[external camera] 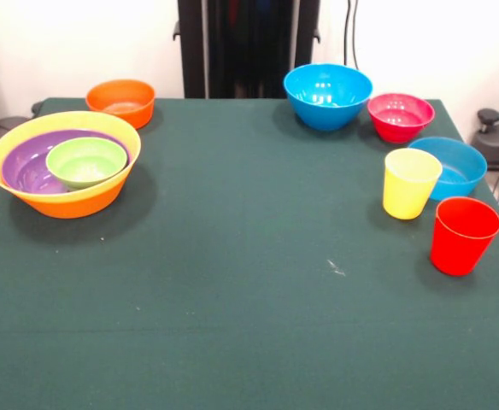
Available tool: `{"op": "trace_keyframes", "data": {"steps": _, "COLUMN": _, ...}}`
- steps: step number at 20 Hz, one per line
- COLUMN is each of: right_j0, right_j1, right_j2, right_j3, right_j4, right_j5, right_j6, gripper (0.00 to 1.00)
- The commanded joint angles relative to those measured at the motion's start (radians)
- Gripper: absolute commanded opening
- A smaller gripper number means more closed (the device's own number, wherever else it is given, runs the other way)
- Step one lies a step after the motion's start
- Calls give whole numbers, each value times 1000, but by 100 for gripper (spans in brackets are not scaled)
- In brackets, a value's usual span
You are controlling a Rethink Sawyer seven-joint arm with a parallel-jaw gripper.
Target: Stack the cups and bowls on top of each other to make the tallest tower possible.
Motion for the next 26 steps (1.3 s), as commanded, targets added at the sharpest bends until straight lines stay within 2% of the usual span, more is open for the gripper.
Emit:
{"op": "trace_keyframes", "data": {"steps": 1, "right_j0": -75, "right_j1": 67, "right_j2": 97, "right_j3": -25, "right_j4": 134, "right_j5": 375, "right_j6": -410, "gripper": 100}}
{"op": "trace_keyframes", "data": {"steps": 4, "right_j0": -70, "right_j1": 109, "right_j2": 110, "right_j3": 9, "right_j4": 80, "right_j5": 271, "right_j6": -357, "gripper": 100}}
{"op": "trace_keyframes", "data": {"steps": 10, "right_j0": -121, "right_j1": 238, "right_j2": 134, "right_j3": 59, "right_j4": -38, "right_j5": 39, "right_j6": -303, "gripper": 100}}
{"op": "trace_keyframes", "data": {"steps": 14, "right_j0": -141, "right_j1": 297, "right_j2": 144, "right_j3": 41, "right_j4": -147, "right_j5": -17, "right_j6": -286, "gripper": 100}}
{"op": "trace_keyframes", "data": {"steps": 19, "right_j0": -166, "right_j1": 341, "right_j2": 166, "right_j3": 42, "right_j4": -215, "right_j5": -82, "right_j6": -274, "gripper": 100}}
{"op": "trace_keyframes", "data": {"steps": 26, "right_j0": -143, "right_j1": 430, "right_j2": 162, "right_j3": 25, "right_j4": -288, "right_j5": -158, "right_j6": -149, "gripper": 100}}
